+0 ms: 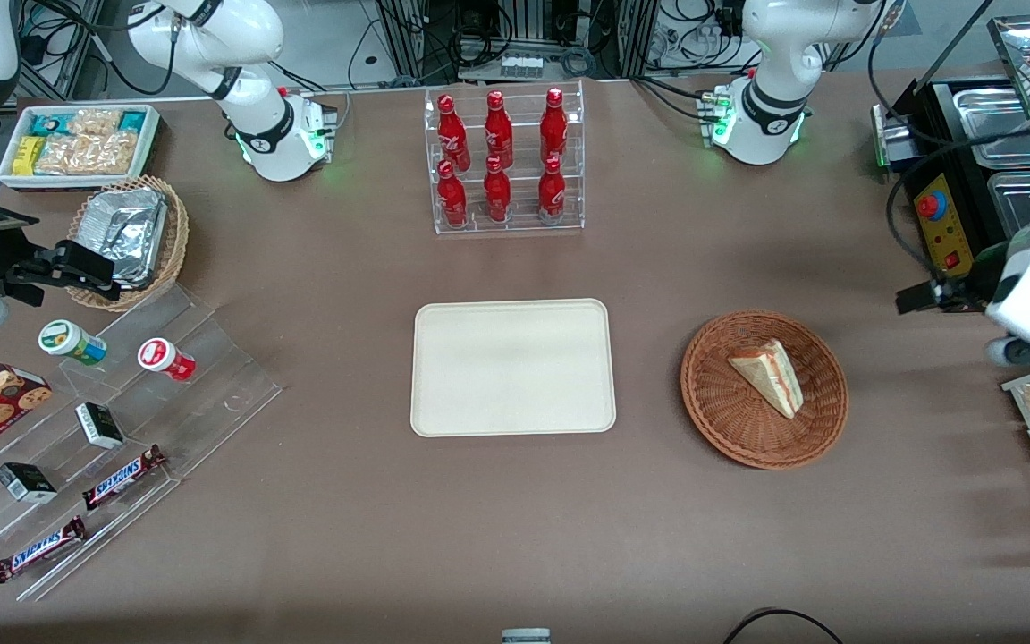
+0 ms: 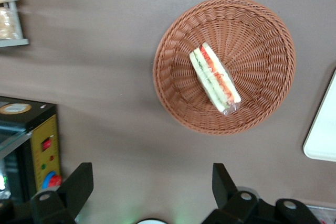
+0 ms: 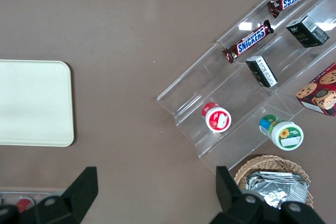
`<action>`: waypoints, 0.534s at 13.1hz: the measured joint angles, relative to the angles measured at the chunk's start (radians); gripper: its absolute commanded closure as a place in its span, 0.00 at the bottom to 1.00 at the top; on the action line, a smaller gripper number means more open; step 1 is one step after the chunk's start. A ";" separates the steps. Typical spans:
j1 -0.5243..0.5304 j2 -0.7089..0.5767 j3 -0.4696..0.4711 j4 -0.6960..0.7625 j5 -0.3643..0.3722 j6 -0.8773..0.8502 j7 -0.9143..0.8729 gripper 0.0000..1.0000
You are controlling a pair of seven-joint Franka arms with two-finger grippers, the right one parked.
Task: Place sandwich from basket to tray
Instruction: 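Move the left gripper over the wicker basket above the wrapped sandwich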
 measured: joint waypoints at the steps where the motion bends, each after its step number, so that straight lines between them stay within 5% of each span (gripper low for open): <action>1: -0.001 0.011 0.000 -0.023 -0.010 0.036 -0.043 0.00; 7: -0.071 0.068 -0.006 -0.232 -0.018 0.403 -0.426 0.00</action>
